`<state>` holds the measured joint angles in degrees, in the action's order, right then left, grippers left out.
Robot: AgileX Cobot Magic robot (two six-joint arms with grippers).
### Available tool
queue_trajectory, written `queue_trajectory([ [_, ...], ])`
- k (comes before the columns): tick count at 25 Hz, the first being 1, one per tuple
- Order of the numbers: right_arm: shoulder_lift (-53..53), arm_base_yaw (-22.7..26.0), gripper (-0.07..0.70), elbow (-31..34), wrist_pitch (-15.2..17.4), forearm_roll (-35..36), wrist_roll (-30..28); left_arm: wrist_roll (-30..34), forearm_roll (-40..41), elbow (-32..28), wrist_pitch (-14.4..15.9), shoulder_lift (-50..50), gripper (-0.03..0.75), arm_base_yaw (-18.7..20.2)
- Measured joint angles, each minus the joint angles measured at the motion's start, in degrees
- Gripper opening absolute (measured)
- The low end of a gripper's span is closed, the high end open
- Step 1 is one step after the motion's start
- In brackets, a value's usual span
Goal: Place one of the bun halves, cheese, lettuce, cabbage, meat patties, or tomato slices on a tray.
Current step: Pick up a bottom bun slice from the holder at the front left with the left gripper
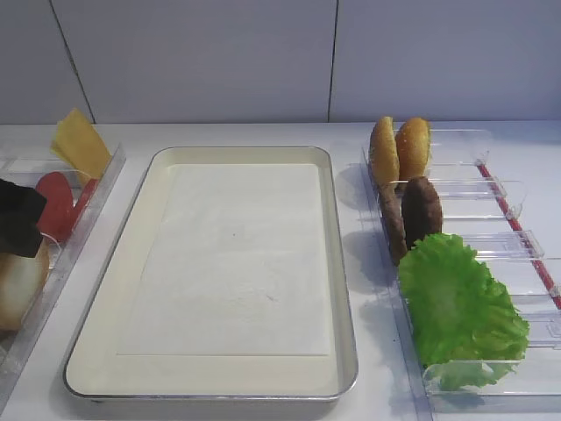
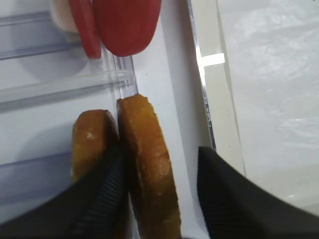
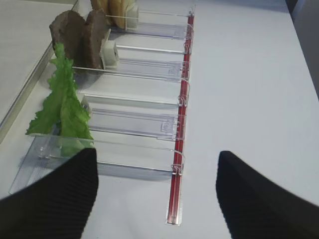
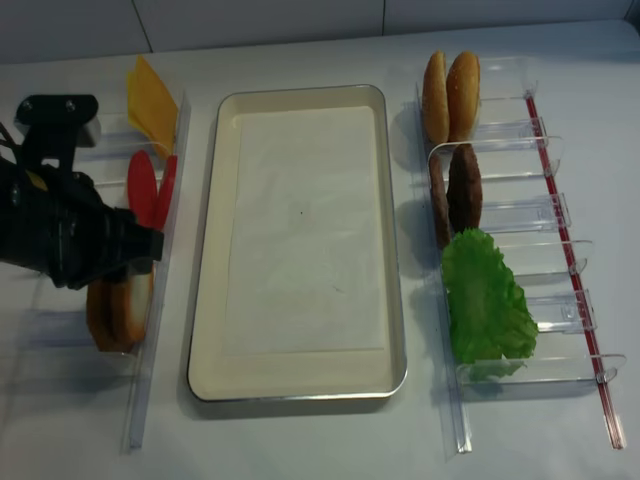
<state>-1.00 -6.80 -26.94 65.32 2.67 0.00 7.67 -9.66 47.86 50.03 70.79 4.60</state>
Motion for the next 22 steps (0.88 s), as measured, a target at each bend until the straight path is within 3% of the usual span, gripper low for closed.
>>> queue_trajectory([
  [12,0.00,0.00,0.519,0.00,0.00,0.00,0.00,-0.86,0.31,0.00,0.61,0.00,0.148,0.00],
  [19,0.00,0.00,0.519,0.00,0.00,0.00,0.00,-0.93,0.31,0.25,0.85,0.00,0.146,0.00],
  [22,0.00,0.00,0.519,0.00,0.00,0.00,0.00,-0.93,0.45,1.78,3.06,0.00,0.144,0.00],
])
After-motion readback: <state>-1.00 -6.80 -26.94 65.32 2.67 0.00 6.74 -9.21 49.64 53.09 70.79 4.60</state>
